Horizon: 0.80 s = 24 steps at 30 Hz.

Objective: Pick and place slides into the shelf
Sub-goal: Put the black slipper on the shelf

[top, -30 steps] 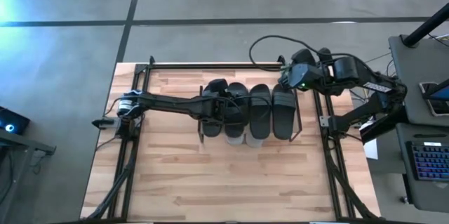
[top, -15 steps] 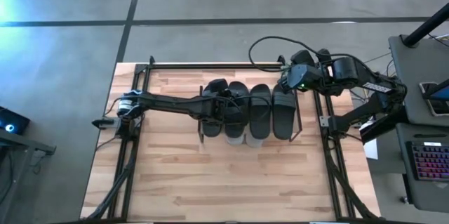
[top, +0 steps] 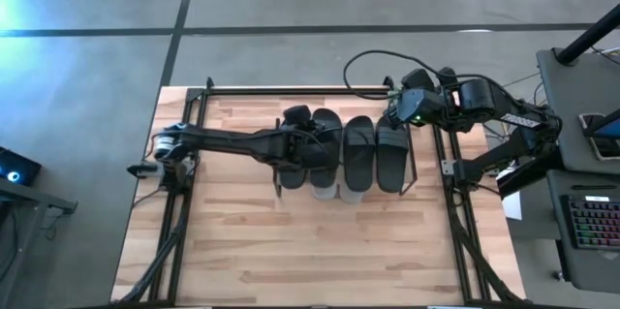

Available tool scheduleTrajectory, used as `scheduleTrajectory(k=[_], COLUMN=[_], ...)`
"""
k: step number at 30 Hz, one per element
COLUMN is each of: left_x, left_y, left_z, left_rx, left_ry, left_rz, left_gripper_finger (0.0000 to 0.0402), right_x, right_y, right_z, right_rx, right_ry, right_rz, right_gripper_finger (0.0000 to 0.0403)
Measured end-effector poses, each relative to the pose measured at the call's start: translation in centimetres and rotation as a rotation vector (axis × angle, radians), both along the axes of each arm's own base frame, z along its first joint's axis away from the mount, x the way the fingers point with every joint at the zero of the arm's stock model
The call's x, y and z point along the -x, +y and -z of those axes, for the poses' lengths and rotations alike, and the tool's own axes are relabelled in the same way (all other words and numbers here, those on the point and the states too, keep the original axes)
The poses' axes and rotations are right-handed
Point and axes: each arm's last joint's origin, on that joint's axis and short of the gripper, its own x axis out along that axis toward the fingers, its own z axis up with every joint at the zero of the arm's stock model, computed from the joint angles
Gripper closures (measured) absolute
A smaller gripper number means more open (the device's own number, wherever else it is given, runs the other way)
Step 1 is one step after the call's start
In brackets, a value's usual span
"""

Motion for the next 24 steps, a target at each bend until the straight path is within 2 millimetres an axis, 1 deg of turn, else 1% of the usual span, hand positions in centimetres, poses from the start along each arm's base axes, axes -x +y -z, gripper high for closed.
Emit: scheduleTrajectory(k=[4, 10, 15, 24], left_x=[0.1, -0.2, -0.3, -0.4], left_y=[0.1, 0.2, 0.2, 0.0], left_z=[-0.3, 0.8, 1.0, 1.2], left_rx=[0.033, 0.044, 0.044, 0.141], left_ry=[-0.017, -0.007, -0.001, -0.032], left_rz=[0.016, 0.020, 0.020, 0.035], left_gripper_finger=[0.0273, 0.0273, 0.0273, 0.0273], right_x=[0.0, 0.0, 0.0, 0.0], right_y=[0.0, 0.0, 0.0, 0.0], right_z=[0.0, 0.0, 0.0, 0.0], right_rx=[0.002, 0.005, 0.005, 0.002], right_ry=[0.002, 0.002, 0.001, 0.001], right_rz=[-0.001, 0.000, 0.001, -0.001], right_gripper_finger=[0.0335, 0.0335, 0.0335, 0.0335])
